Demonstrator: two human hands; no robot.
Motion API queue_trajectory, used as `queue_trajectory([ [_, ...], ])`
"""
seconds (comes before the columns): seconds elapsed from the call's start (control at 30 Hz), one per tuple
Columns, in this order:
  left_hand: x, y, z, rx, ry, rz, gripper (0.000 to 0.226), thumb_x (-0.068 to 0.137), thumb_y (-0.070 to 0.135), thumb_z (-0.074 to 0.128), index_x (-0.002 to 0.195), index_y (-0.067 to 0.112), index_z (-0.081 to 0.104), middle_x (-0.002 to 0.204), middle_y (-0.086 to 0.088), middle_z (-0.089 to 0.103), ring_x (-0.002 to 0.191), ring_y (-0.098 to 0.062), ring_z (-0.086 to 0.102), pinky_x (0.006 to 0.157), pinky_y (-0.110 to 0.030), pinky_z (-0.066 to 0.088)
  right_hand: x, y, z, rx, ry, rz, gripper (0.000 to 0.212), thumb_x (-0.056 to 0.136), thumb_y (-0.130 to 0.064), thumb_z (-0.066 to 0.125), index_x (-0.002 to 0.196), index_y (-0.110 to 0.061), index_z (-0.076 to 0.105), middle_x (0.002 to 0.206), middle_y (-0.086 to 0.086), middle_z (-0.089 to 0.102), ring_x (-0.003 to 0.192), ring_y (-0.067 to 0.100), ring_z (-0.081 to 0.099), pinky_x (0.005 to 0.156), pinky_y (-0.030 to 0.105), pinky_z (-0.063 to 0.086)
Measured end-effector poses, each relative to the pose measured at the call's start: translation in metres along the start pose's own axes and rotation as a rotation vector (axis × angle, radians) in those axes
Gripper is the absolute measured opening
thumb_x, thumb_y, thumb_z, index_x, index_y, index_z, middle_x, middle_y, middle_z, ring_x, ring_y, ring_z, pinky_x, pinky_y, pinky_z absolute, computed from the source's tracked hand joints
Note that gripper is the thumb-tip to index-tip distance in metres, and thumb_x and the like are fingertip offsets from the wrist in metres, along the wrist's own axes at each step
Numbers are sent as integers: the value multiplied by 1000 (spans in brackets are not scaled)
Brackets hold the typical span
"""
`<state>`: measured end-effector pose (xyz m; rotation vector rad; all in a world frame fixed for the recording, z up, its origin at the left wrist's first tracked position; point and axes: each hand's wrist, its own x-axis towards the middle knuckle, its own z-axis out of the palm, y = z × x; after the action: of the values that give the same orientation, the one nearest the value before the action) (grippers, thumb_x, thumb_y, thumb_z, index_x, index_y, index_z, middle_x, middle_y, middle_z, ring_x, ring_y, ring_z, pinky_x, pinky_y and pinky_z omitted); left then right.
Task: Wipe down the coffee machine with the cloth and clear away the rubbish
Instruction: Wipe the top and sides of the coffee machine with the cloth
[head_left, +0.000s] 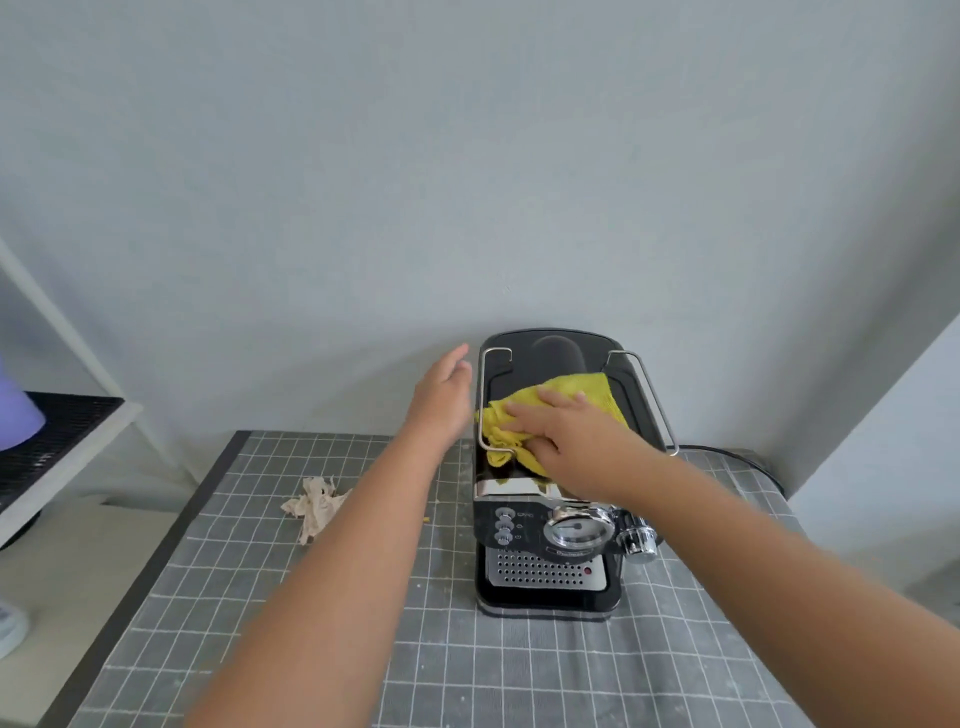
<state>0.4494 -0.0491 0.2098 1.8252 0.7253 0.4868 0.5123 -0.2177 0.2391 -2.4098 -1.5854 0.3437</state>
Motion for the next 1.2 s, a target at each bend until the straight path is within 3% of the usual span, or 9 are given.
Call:
queue_trajectory([
  [0.07,-4,6,9,-69,-35,-7,45,103,32,35,146,18,39,153,1,37,141,-14,32,113,-27,23,-10,-6,7,18,108,138,43,100,-22,32,140,-35,44,157,-12,27,149,22,10,119,47,9],
  [0.17,-4,13,21,33,-97,-33,48,99,23,41,147,23,35,150,4,41,138,-19,37,111,-31,29,-13,-11,9,62,150,319,46,100,-29,30,145,-34,35,161,-5,17,148,32,9,118,50,20],
  [0.27,-5,16,22,169,-49,-38,53,83,6,40,129,30,50,123,3,60,113,-25,54,92,-32,44,-18,-13,10,39,151,373,49,100,-35,28,149,-32,24,162,3,6,147,38,8,119,50,16],
  [0.4,-13,22,28,294,133,-13,46,78,1,40,113,23,60,102,-2,65,88,-26,57,68,-29,42,-32,-20,24,-16,222,334,48,100,-38,30,148,-30,28,162,0,8,148,35,9,118,47,19],
  [0.53,-9,22,26,348,161,6,36,80,2,43,105,21,61,96,-1,64,83,-26,56,66,-28,43,-26,-24,22,-8,239,302,46,99,-33,33,144,-28,36,161,-1,14,147,37,10,118,47,20],
  [0.63,-2,16,18,318,167,-39,37,85,4,45,117,18,59,106,1,60,87,-21,53,72,-27,40,-15,-30,21,16,219,267,45,98,-28,34,143,-25,39,161,0,17,147,40,8,118,50,19],
  [0.73,4,10,9,268,161,-79,33,86,3,45,113,15,59,113,-1,59,91,-20,55,73,-26,39,-5,-36,20,42,202,261,45,98,-24,34,143,-23,40,161,2,16,146,41,5,118,52,15],
  [1.0,12,3,-4,239,166,-96,15,88,6,50,98,15,56,103,-4,58,87,-22,52,56,-24,34,20,-37,11,124,124,298,50,96,-18,32,146,-19,34,162,3,11,146,41,3,118,53,7],
  [1.2,11,3,10,232,155,-85,14,89,8,50,100,16,53,100,-1,55,93,-24,52,74,-27,35,49,15,-11,203,148,444,56,95,-36,31,149,-27,21,162,8,6,147,35,6,118,51,8],
])
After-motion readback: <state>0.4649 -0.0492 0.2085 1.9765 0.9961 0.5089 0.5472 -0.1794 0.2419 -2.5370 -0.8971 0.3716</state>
